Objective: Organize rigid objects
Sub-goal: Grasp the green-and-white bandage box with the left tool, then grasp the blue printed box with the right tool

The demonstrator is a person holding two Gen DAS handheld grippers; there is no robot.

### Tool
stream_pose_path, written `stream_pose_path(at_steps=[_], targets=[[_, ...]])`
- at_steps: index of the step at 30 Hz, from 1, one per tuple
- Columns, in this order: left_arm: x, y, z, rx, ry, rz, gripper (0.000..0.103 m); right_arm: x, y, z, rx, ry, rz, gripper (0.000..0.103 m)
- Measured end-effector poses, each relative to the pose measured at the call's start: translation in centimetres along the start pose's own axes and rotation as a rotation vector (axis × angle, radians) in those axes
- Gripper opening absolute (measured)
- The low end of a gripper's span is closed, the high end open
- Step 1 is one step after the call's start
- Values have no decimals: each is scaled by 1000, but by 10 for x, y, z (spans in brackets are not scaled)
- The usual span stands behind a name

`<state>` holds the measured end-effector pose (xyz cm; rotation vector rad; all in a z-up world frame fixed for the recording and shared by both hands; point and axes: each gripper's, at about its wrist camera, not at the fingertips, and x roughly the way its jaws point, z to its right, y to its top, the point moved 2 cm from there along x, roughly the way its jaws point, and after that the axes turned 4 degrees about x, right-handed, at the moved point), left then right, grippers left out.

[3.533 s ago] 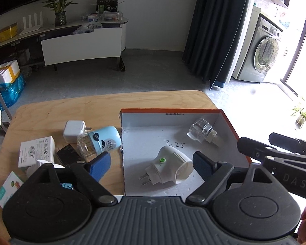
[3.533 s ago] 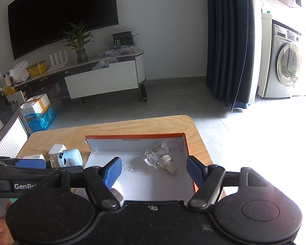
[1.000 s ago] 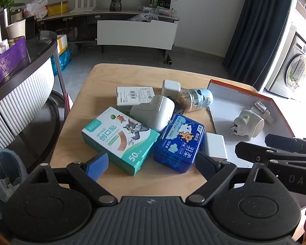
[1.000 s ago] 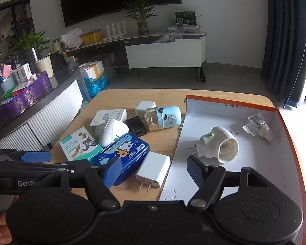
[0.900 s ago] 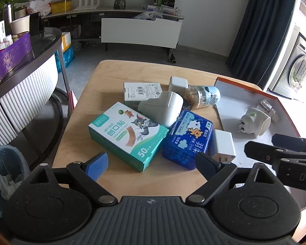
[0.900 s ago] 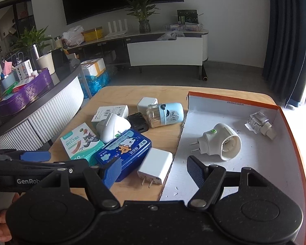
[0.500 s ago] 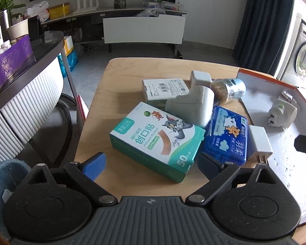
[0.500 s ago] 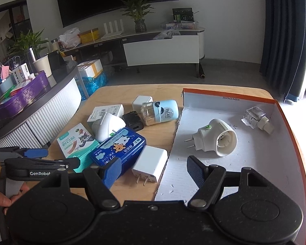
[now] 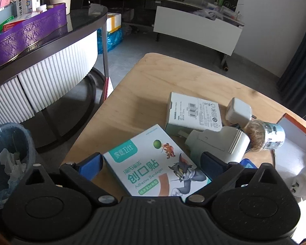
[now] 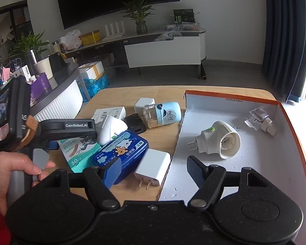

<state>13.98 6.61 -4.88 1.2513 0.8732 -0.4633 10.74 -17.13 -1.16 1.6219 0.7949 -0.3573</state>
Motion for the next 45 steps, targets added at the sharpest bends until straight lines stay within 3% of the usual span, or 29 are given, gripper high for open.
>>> stream_pose_path(at_steps=[3,10,13,14,15,22,26,31,33,35,38,42,45], targets=[[2,-9,-6,44,-18,-47,103,1,0,1,0,3,-2,84],[-17,-31,-32,144,-52,9,101,4,-4,10,24,11,-8,85],[-19,-33,-27,220,-43,51,86,9,-7,7,23,22,-28,85],[-20,-34,-23,246,-44,64,73,9,-7,5,17,25,-32,85],[-22,-35,-21,261,-50,75,71,9,-8,3,4,26,-34,85],[-40,-39,-24,231,-87,99,71,21,-11,0,-19,30,-75,85],[-55,-36,-35,209,-99,111,71,30,-7,-19,-34,152,-100,85],[-70,-33,-48,198,-92,152,71,55,8,-48,-101,152,-124,86],[-69,-30,-54,179,-95,159,71,65,17,-51,-35,117,-165,86],[-67,-27,-58,153,-108,159,71,71,20,-53,40,162,-192,86],[-65,-26,-60,142,-124,161,71,83,17,-58,62,49,-225,86],[-64,-28,-61,145,-141,164,71,102,18,-49,208,19,-273,87],[-63,-30,-61,148,-139,167,71,112,23,-54,200,-30,-243,88]])
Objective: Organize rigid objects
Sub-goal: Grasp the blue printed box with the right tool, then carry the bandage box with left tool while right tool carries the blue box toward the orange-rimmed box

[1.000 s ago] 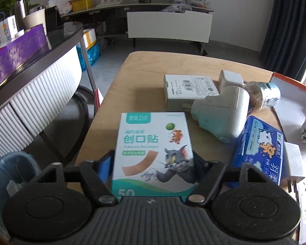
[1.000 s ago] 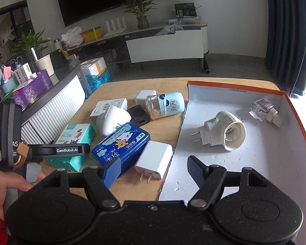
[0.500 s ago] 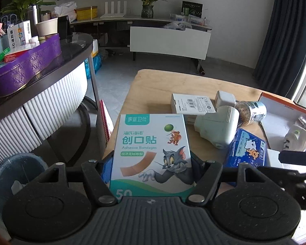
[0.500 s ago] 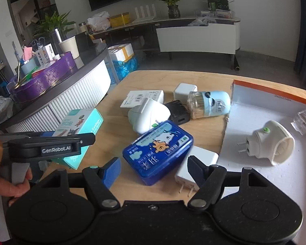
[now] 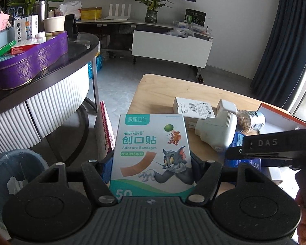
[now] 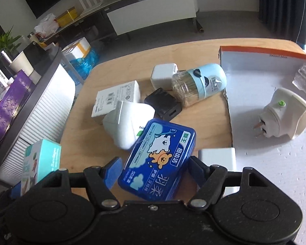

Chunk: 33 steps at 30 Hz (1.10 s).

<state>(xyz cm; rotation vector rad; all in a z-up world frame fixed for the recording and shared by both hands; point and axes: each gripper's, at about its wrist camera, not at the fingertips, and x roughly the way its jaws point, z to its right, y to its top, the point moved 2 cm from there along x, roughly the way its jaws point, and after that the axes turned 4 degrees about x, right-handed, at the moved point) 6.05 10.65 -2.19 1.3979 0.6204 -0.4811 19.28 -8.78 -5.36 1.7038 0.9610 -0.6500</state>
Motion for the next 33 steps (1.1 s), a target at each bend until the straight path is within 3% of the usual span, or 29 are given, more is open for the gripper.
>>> stream_pose_path(at_steps=[2,6,9,12,15,17,20,23,26,27,30,33], targets=[[0,-1,0,4,0,5,71,11,2,-6,-23,-41,-13,89],[-1,-3,-3,3,-4,11,71,17,-10,-16,-121,-66,17,75],[0,-4,-5,-3,-2,10,71,9,-28,-23,-217,-43,27,74],[-2,-4,-3,6,-8,14,71,-6,-39,-22,-227,23,37,73],[-5,-4,-2,10,-15,21,71,-36,-41,-14,-238,19,122,73],[-6,-4,-1,9,-19,24,71,-58,-38,-3,-242,-17,194,73],[-10,-3,4,16,-31,31,71,-68,-24,27,-218,-145,238,73],[-14,-2,11,26,-47,36,71,-60,-17,65,-169,-252,193,73],[-16,-2,17,35,-54,38,71,-44,-20,74,-217,-290,140,73],[-18,-2,19,41,-53,39,71,-41,-22,71,-232,-288,138,73],[-22,-3,23,53,-50,38,71,-41,-27,58,-218,-152,113,73],[-25,-2,26,60,-49,40,71,-49,-36,40,-298,-142,152,73]])
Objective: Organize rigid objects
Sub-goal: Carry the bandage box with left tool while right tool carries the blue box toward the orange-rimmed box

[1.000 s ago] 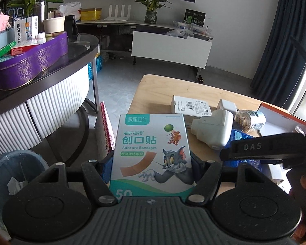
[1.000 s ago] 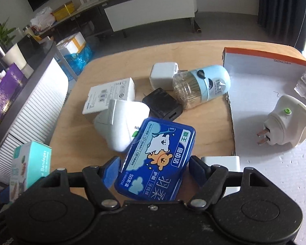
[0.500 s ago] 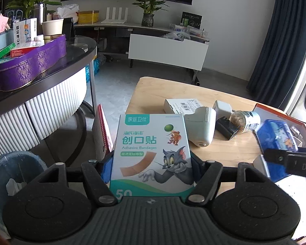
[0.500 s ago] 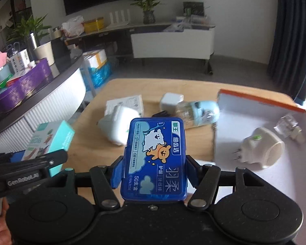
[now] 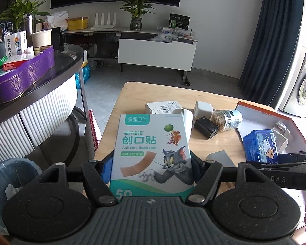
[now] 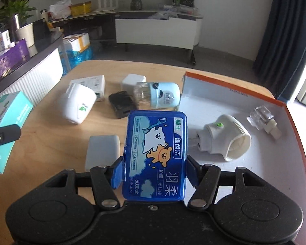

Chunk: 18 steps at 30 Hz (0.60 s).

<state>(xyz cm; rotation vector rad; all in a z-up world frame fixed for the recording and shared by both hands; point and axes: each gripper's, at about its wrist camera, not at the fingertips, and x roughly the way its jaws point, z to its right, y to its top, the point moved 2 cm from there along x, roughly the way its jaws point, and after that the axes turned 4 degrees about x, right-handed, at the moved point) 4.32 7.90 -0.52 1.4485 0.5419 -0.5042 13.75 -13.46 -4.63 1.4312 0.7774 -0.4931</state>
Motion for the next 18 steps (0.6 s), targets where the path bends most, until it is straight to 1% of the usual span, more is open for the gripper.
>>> stream_pose_path(at_steps=[2,6,12,18], targets=[[-2,1,2,-1,-2,2,71,-8,3,1,39,31,9,73],[-6,6,15,-4,-22,12,71,-30,5,8,68,53,41,73],[-13,8,44,7,-67,22,71,-63,-4,23,86,32,79,73],[-20,4,71,35,-112,17,71,-83,-14,41,107,9,100,73]])
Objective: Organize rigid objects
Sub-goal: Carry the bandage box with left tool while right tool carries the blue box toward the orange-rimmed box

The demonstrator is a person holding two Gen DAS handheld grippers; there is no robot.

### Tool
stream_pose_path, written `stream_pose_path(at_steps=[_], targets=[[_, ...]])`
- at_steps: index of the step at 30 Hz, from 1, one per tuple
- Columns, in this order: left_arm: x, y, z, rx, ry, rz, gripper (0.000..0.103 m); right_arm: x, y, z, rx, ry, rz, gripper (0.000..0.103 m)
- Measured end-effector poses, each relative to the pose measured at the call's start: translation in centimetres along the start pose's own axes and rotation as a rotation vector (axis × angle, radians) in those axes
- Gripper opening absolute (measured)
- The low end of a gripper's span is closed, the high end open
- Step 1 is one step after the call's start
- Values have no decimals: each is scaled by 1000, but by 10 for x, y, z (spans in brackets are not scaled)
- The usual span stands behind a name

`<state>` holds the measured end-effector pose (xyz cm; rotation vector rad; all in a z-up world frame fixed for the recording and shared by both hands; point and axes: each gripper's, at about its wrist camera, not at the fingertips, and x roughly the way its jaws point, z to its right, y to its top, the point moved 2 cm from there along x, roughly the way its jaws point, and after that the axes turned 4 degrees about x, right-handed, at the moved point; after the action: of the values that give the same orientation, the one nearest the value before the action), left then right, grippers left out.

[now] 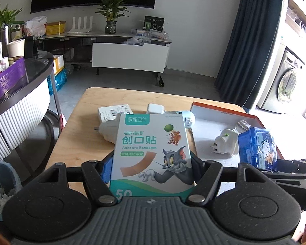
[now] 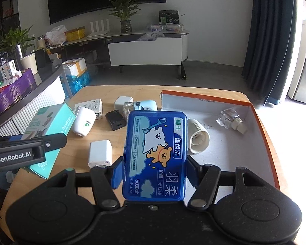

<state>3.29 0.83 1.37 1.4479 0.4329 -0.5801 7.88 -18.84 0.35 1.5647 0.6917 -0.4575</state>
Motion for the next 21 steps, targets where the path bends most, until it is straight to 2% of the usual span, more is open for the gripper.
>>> stream_pose_path(at_steps=[21], targets=[[13,0,88,147,-175,-16,71,-53,-16,77,126,-131,74,73]])
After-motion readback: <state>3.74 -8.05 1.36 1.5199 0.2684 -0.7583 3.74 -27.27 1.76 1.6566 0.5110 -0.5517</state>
